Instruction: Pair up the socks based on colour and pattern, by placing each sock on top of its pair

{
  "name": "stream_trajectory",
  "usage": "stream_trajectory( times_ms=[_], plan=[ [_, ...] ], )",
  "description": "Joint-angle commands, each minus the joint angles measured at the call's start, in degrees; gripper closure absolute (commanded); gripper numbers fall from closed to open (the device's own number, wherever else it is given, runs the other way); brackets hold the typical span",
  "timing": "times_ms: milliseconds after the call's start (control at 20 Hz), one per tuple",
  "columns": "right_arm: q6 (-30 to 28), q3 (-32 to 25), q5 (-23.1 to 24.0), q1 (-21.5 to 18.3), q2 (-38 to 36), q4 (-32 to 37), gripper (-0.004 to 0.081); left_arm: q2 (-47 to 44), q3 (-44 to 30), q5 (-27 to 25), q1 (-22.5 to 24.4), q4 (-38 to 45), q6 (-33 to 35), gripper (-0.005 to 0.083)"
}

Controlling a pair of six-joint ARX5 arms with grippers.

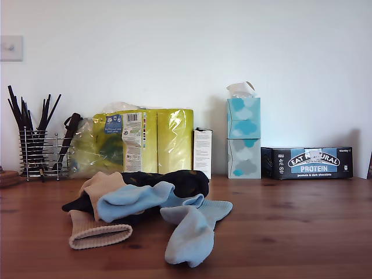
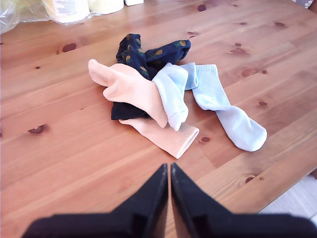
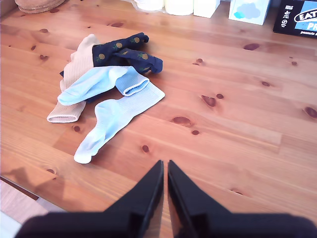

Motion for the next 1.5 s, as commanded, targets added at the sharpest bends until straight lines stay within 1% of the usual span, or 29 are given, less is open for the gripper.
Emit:
stream_trajectory(
  times_ms=[0,500,650,750,900,1000,1050,1150,1300,1400,1450],
  plan=[
    [0.0,-0.8,-0.1,0.2,-0.4,0.2,0.0782,0.2,-1.0,0.2,-0.2,0.6,0.6,0.0794],
    [0.7,-0.8,-0.6,0.2,0.4,0.8,0.0782,0.8,-1.0,0.2,-0.2,0.7,0.5,0.0794],
    [3.4,-0.8,-4.5,0.3,4.7,1.4,0.0782,4.5,-1.0,1.0,-0.2,0.5,0.5,0.0794],
    [3.3,-0.8,-5.6,0.3,8.7,2.3,0.0782,8.2,-0.9,3.0,-0.2,0.8,0.6,0.0794],
    [3.1,-0.8,-7.2,1.0,14.9,5.7,0.0782,13.5,-0.9,5.7,-1.0,2.5,0.6,0.0794],
    [3.0,-0.8,-7.9,2.9,19.4,8.9,0.0782,17.0,-0.9,7.1,-2.4,4.0,0.6,0.0794],
    [3.0,-0.8,-8.0,4.7,21.8,10.7,0.0782,18.9,-0.9,7.8,-3.3,4.7,0.8,0.0794],
    [3.0,-0.8,-8.0,9.2,26.6,15.1,0.0782,22.4,-0.9,8.9,-5.5,6.2,1.9,0.0794],
    [3.0,-0.8,-7.6,17.0,34.1,22.8,0.0782,26.4,-0.9,9.5,-9.1,9.3,3.0,0.0794],
    [3.0,-0.8,-7.5,20.9,40.4,28.9,0.0782,28.5,-0.9,9.5,-11.0,11.1,2.9,0.0794],
    [3.1,-0.7,-7.2,21.8,43.9,31.3,0.0782,29.2,-0.9,9.5,-11.8,11.6,2.9,0.0794]
  ],
)
